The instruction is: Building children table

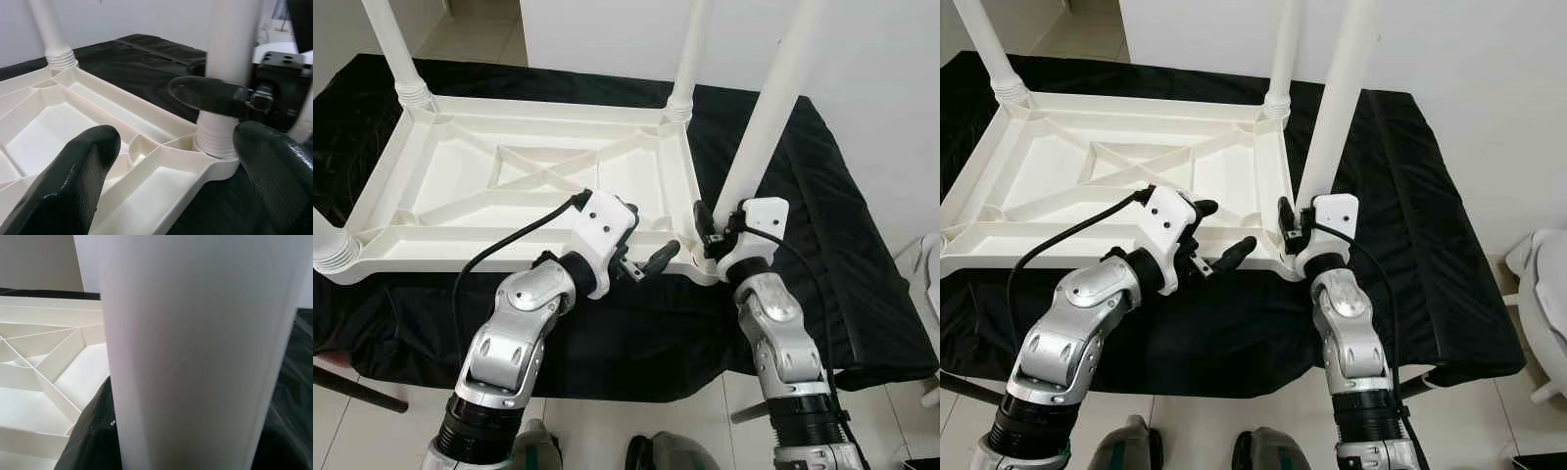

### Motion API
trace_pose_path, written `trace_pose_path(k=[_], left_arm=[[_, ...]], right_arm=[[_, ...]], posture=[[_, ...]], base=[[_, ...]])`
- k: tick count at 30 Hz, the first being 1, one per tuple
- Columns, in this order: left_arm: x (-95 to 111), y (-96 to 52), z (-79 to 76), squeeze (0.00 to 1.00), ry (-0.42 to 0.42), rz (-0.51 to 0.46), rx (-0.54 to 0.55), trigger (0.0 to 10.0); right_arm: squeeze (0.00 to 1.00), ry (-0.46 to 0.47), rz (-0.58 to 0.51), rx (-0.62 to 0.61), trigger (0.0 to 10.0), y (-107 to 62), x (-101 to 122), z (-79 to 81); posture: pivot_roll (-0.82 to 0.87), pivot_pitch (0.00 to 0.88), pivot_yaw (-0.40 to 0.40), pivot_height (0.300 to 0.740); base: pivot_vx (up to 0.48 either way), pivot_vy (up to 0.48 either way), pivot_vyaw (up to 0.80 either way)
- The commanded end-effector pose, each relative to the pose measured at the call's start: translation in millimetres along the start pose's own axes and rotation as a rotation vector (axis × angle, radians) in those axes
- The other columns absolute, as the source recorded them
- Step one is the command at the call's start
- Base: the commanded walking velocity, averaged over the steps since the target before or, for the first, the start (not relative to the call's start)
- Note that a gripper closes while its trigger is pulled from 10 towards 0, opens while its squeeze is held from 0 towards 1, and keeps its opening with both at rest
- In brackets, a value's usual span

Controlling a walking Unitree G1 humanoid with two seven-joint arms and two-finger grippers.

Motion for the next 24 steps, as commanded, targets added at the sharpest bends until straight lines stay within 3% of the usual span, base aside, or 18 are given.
trace_pose_path(k=[1,4,12,24], left_arm=[[-1,0.0,8.5,0.0,-0.005,0.001,0.082,10.0],[0,-0.1,8.8,0.0,-0.007,0.0,0.083,10.0],[0,-0.2,8.0,0.0,-0.008,-0.001,0.081,10.0],[0,0.1,7.9,0.0,-0.008,-0.002,0.079,10.0]], right_arm=[[0.0,-0.03,0.12,0.032,10.0,-14.5,-36,2.2],[0.0,-0.108,0.054,0.076,10.0,-22.1,-30,2.7],[0.0,-0.197,0.015,0.122,10.0,-26.3,-28,7.2],[0.0,-0.059,0.092,0.051,10.0,-23.0,-41,-5.2]], posture=[[0.01,0.051,-0.048,0.74],[0.01,0.056,-0.048,0.74],[0.01,0.058,-0.048,0.74],[0.0,0.058,-0.044,0.74]], base=[[0.0,0.0,0.0],[0.0,0.0,0.0],[0.0,0.0,0.0],[0.0,0.0,0.0]])
Point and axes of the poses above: a point about 5 cm out from each wrist's last joint towards the gripper, its own y axis pointing out of the wrist towards the gripper, its own x axis along the axis of the wrist's last joint, z = x × y, the point moved 5 cm from there along y, pointing out of the wrist towards the gripper, and after that the axes turned 5 degrees about -y, right-handed, at the moved point
